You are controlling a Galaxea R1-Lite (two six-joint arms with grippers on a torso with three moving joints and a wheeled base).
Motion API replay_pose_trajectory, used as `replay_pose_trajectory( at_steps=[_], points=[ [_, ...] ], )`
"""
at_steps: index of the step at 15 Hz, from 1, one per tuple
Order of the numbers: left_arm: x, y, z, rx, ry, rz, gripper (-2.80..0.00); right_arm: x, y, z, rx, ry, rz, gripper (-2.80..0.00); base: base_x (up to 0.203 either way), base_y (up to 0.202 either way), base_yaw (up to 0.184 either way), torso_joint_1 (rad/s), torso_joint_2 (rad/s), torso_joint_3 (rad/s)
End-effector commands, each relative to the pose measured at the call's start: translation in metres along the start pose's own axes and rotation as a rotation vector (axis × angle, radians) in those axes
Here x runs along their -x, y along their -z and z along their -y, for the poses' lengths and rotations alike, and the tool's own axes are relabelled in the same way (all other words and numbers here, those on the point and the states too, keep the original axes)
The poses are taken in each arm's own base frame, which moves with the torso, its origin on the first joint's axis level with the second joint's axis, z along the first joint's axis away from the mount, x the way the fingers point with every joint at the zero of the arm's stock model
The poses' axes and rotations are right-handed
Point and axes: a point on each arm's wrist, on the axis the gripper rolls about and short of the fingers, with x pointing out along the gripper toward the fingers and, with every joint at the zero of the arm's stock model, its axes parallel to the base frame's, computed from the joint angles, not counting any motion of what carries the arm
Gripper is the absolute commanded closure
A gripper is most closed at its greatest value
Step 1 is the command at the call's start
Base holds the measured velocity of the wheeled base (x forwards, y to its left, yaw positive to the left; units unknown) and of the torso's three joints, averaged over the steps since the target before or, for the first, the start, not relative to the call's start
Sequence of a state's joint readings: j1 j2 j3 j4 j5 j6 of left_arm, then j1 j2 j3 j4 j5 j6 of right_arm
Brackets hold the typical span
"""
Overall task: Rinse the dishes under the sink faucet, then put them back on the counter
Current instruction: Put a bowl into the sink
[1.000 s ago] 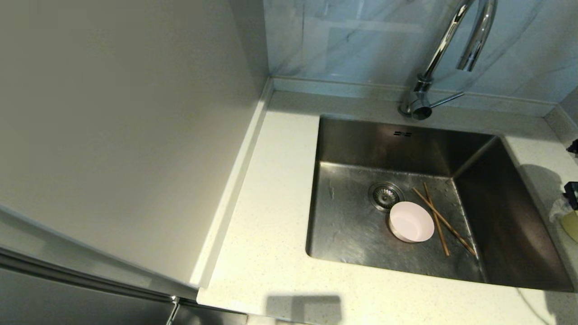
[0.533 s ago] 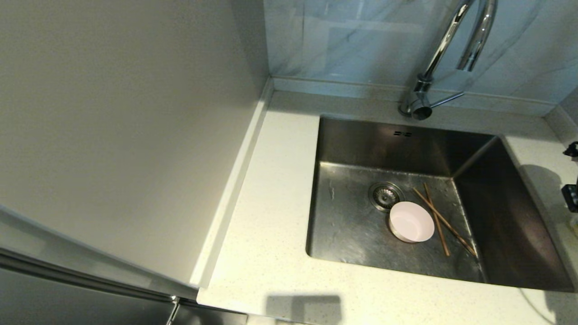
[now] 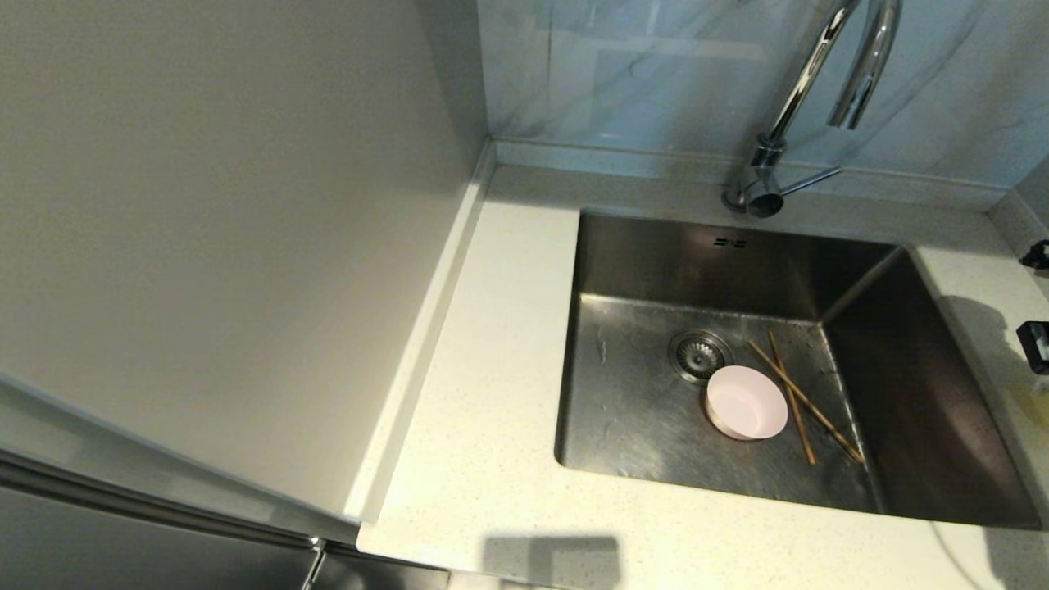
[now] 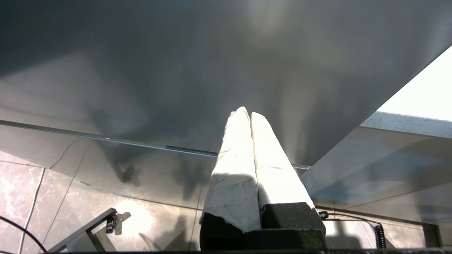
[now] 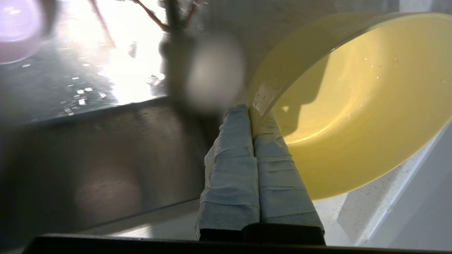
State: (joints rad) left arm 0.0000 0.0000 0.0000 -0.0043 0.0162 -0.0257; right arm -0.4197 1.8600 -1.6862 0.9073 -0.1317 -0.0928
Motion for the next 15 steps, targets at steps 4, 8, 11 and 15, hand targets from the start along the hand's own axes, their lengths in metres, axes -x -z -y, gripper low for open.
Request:
replay_pose_trajectory(
  at_steps=[4, 8, 11, 15],
  points=[
    [0.000, 0.000, 0.000, 0.000, -0.001, 0.003, 0.00, 0.042, 0.010, -0.054, 0.174, -0.088, 0.101, 0.00, 0.000, 0.000, 0.000, 0.000, 0.00, 0.000],
    [0.000, 0.000, 0.000, 0.000, -0.001, 0.003, 0.00, 0.058, 0.018, -0.110, 0.357, -0.146, 0.144, 0.00, 0.000, 0.000, 0.000, 0.000, 0.00, 0.000],
    [0.000, 0.000, 0.000, 0.000, -0.001, 0.003, 0.00, 0.047, 0.023, -0.146, 0.458, -0.152, 0.112, 0.00, 0.000, 0.000, 0.000, 0.000, 0.00, 0.000],
    [0.000, 0.000, 0.000, 0.000, -0.001, 0.003, 0.00, 0.021, 0.019, -0.196, 0.527, -0.111, 0.181, 0.00, 0.000, 0.000, 0.000, 0.000, 0.00, 0.000]
  ],
)
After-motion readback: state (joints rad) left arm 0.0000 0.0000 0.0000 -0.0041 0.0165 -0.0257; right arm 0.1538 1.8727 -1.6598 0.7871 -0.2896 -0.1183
